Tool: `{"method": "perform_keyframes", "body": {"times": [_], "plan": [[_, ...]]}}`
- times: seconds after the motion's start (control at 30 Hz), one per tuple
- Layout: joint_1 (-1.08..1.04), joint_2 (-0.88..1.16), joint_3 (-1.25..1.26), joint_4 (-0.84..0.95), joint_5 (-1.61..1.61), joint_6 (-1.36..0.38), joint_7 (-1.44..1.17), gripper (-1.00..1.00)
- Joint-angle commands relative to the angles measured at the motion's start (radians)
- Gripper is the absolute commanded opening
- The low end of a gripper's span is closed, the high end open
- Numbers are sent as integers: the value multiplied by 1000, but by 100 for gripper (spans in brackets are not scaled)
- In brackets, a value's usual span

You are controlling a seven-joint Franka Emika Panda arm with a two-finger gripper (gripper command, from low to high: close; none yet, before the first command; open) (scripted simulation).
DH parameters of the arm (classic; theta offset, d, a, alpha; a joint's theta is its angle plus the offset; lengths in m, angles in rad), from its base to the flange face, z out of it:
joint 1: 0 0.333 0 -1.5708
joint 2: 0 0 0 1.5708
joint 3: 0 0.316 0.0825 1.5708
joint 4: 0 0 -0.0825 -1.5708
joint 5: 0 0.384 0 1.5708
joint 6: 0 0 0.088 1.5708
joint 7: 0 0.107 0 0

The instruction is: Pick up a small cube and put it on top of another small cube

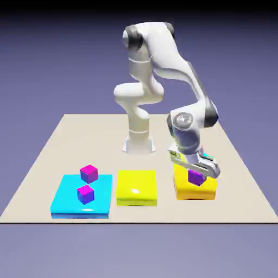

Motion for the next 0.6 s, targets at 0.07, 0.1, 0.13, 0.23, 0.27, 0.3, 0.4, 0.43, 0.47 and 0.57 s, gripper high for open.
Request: {"method": "perform_keyframes", "body": {"times": [0.07, 0.1, 0.13, 0.23, 0.27, 0.3, 0.4, 0.43, 0.47, 0.57], "plan": [[-34, -97, 109, -32, -41, -90, -94, -100], [-45, -129, 145, -43, -53, -120, -126, -100], [-55, -161, 181, -53, -66, -150, -158, -100], [-88, -257, 290, -85, -103, -239, -254, -100], [-95, -276, 311, -92, -111, -257, -273, -100], [-95, -276, 311, -92, -111, -257, -273, -100], [-81, -203, 324, -156, -129, -126, -254, -100], [-77, -179, 328, -177, -135, -83, -248, -100], [-73, -160, 332, -194, -139, -49, -243, -100], [-78, -184, 327, -172, -133, -92, -249, 100]]}}
